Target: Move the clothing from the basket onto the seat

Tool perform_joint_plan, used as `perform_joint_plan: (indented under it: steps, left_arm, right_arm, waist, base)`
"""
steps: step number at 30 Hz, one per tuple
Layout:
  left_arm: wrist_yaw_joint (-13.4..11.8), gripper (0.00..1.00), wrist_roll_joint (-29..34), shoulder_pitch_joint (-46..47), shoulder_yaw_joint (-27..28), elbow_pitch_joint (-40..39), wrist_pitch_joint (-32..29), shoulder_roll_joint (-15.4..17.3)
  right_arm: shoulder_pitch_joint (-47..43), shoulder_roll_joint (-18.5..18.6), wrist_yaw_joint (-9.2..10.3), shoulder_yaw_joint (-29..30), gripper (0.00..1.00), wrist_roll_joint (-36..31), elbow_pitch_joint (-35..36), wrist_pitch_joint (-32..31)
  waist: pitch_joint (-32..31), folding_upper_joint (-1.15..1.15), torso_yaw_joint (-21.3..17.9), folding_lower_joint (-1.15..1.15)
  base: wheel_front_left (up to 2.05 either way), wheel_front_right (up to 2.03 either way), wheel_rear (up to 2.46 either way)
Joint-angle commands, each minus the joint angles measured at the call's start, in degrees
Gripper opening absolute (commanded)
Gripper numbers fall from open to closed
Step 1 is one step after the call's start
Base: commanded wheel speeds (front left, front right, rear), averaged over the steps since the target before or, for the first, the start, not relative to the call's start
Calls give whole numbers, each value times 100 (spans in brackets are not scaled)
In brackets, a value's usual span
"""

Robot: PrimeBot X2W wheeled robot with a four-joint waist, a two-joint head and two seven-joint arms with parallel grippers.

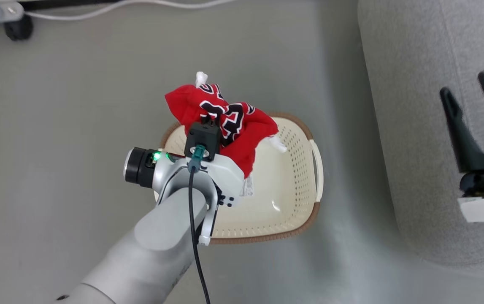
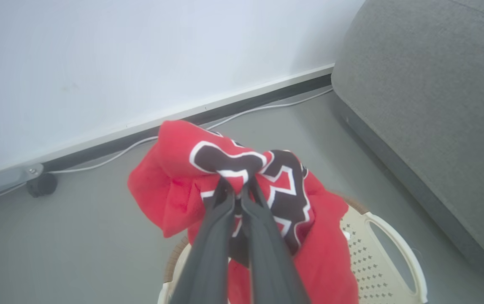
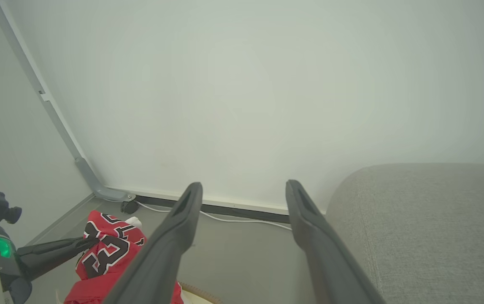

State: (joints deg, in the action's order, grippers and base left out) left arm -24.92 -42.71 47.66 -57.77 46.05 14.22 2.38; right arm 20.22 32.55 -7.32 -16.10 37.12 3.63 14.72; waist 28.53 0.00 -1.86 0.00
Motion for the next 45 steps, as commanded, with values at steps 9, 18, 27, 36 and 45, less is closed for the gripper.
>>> perform_joint_plan:
  steps: [9, 18, 27, 36, 45]
  left_arm:
    - [-120, 0, 1071, -639, 880, -1400, 77, 50]
    - [-23, 0, 1568, -841, 1082, -2220, 77, 123]
    - [-10, 0, 1754, -627, 1038, -3064, -24, 276]
    - [-52, 0, 1789, -595, 942, -3362, -185, 334]
    - [-3, 0, 1777, -522, 864, -3382, -167, 295]
  right_arm:
    - [-501, -203, -17, -318, 100, -233, -381, 28]
    - [-665, -489, -17, -516, 100, -358, -745, 28]
    - [-809, -734, -17, -714, 100, -443, -1047, 28]
    - [-349, -635, -17, -1023, 100, -444, -527, 28]
    - [470, -232, -17, -1793, 100, -416, -113, 28]
  waist:
    - [-1137, 0, 300, 0]
    - [-1591, 0, 382, 0]
    - [-1877, 0, 432, 0]
    - [-1855, 0, 449, 0]
    - [-1798, 0, 557, 0]
  base:
    - [0, 0, 0]
    - [0, 0, 0]
    - [0, 0, 0]
    - [0, 0, 0]
    - [0, 0, 0]
